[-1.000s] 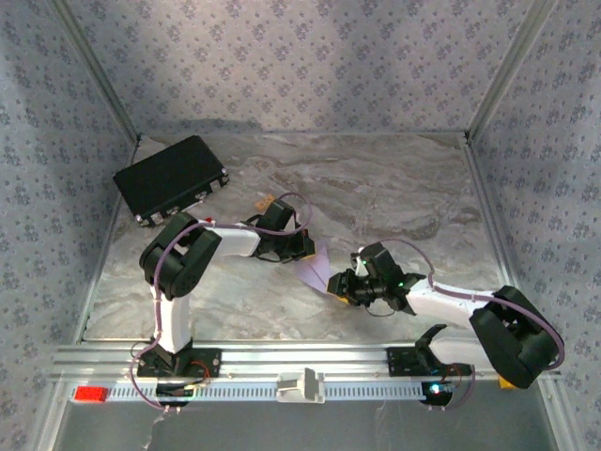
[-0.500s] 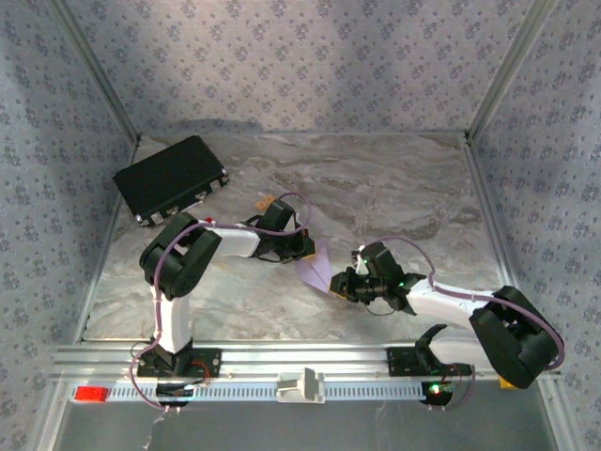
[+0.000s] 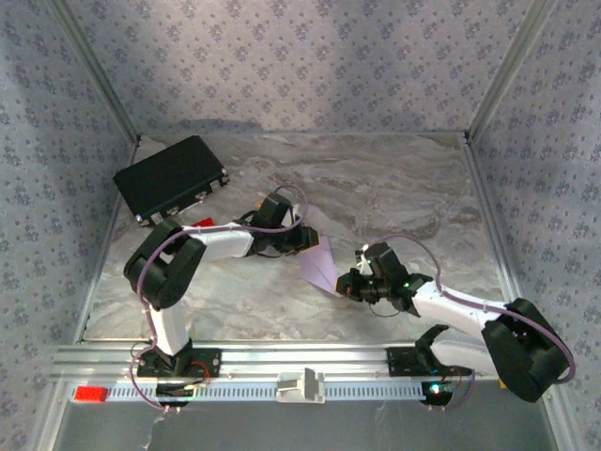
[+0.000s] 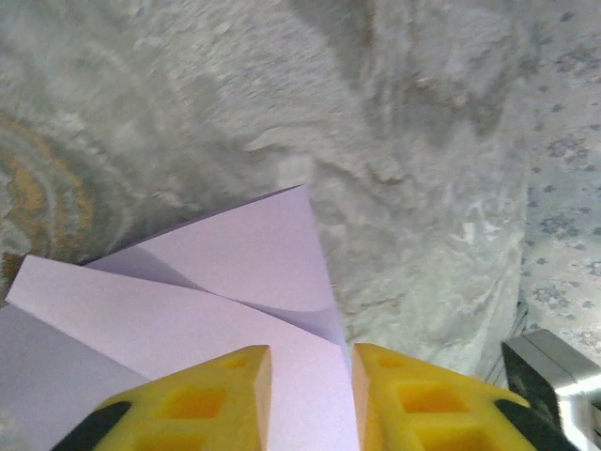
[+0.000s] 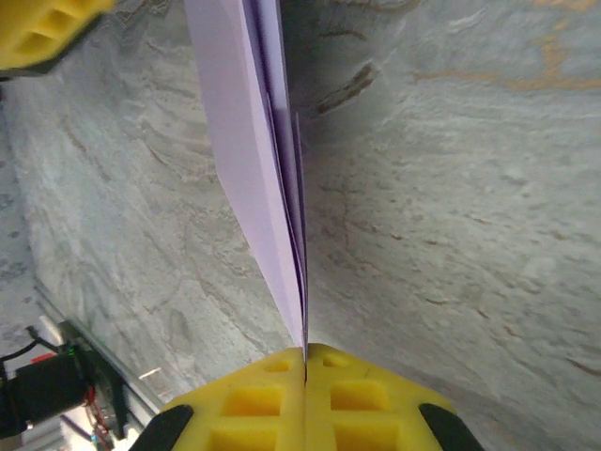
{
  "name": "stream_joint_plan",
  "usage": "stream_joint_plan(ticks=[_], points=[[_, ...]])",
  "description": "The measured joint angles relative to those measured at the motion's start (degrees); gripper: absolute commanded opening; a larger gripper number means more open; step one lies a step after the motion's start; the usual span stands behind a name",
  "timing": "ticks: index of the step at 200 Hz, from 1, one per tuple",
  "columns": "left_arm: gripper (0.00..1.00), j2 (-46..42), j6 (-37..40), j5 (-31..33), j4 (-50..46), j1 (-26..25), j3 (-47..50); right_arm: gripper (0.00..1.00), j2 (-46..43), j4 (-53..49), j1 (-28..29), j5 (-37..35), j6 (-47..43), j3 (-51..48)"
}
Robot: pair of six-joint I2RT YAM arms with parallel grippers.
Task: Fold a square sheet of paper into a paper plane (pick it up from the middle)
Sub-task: Turn over the paper at the center of the table.
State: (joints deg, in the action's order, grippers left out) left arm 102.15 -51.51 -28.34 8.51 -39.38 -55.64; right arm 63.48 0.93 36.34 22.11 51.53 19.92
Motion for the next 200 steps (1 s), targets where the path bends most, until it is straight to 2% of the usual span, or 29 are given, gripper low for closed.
stream_joint_plan(ticks=[60,108,156,200], points=[[0.34,-7.7,2.9,4.3,-2.2,0.0,2.1,0.03,-8.0,-13.2,0.0,-9.6,-8.5,5.2],[0.39,-11.3,4.6,8.3,-4.0,0.0,4.1,0.03,-9.7,-22.0,1.4,-18.8,-12.4,9.9],[0.43,-15.2,5.9,12.4,-4.3,0.0,5.9,0.03,-7.8,-34.3,10.1,-36.4,-13.9,17.6],[0.45,-18.2,6.0,16.3,-5.0,0.4,7.7,0.03,3.2,-46.4,18.8,-54.4,-12.2,25.8]])
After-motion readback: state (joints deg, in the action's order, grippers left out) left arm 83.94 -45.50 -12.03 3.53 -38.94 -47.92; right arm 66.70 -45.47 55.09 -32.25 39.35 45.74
